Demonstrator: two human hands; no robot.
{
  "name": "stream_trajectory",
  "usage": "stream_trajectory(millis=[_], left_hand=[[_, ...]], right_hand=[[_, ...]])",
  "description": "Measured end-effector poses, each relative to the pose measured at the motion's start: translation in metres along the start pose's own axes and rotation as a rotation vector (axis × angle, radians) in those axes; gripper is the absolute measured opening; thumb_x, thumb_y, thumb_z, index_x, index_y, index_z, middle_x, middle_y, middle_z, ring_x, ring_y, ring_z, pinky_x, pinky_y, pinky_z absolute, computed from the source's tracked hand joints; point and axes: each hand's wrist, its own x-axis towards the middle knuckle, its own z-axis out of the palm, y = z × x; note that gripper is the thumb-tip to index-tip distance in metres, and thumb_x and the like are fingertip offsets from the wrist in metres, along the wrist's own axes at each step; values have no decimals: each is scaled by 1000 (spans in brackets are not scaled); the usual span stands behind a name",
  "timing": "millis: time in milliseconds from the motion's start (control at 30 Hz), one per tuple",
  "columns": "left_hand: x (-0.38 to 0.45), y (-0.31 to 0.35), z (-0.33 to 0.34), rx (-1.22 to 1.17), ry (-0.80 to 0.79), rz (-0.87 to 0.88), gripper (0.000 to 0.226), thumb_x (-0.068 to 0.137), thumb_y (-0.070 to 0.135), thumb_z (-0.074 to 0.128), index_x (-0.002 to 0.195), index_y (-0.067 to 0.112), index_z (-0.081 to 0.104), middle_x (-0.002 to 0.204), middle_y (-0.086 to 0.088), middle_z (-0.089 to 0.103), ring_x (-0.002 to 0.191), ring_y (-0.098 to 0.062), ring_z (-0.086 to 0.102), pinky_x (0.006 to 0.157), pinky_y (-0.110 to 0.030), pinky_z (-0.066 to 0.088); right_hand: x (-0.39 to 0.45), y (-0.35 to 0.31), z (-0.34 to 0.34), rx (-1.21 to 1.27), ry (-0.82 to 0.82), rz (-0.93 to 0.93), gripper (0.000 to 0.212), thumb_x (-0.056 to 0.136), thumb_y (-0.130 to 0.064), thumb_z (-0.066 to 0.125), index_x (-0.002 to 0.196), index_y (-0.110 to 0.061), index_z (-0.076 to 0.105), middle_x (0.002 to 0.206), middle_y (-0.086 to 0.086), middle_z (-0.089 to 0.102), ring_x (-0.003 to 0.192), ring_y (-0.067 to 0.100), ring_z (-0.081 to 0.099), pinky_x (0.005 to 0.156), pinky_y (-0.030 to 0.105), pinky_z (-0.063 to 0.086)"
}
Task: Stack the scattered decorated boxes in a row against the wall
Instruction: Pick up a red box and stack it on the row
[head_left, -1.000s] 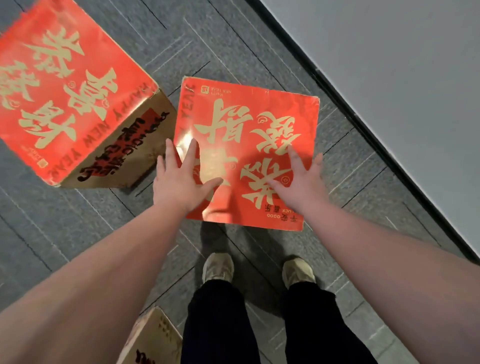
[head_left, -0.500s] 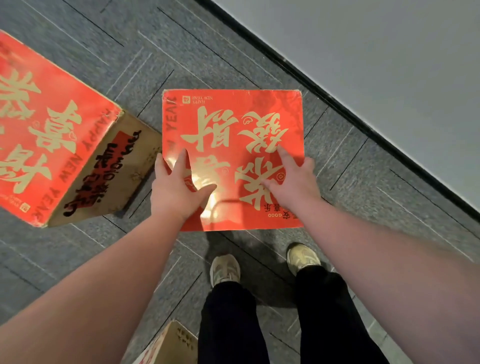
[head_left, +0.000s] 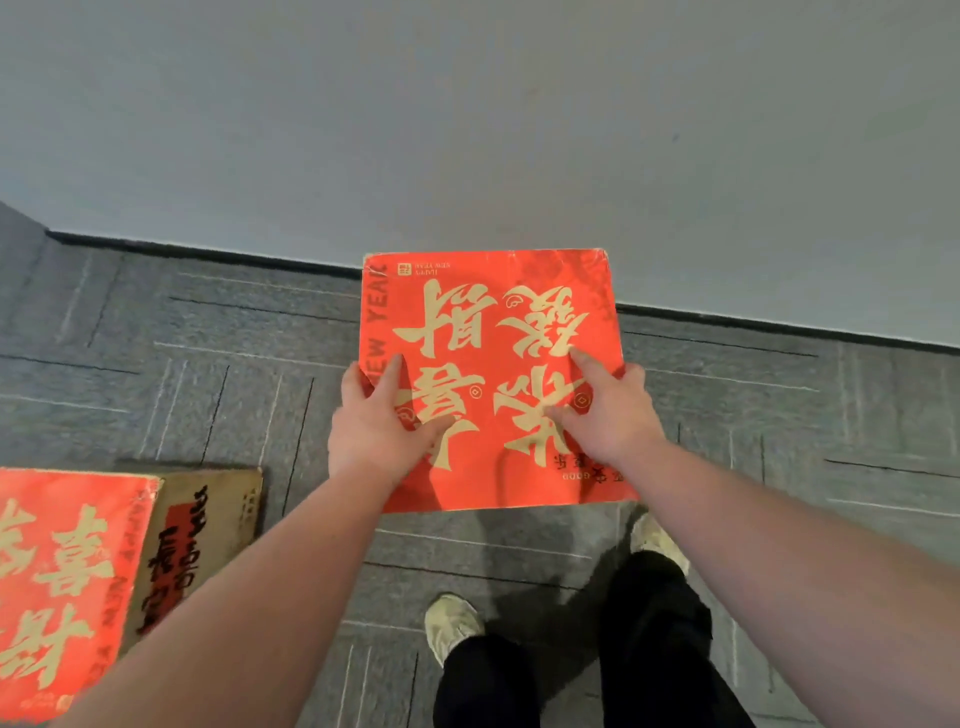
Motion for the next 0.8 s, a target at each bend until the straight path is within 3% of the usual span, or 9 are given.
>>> stream_trajectory(millis=[367, 800], left_hand=[[-82, 190, -15, 128, -43, 337, 92, 71, 66, 66, 148, 38, 23, 153, 3, 18, 132, -24, 39, 102, -41, 42], [-273, 430, -6, 322, -121, 669, 92, 74, 66, 63, 149, 33, 23, 154, -5, 18, 136, -26, 34, 105, -42, 37]], right_hand=[[-91, 115, -158, 197, 187, 150, 79, 82, -48, 69, 148, -39, 25, 128, 10, 32, 123, 33, 41, 102, 45, 39], [-262, 295, -343, 329, 389, 257, 79, 79, -52, 69, 147, -36, 31, 129, 16, 37, 122, 36, 45, 108, 42, 37]])
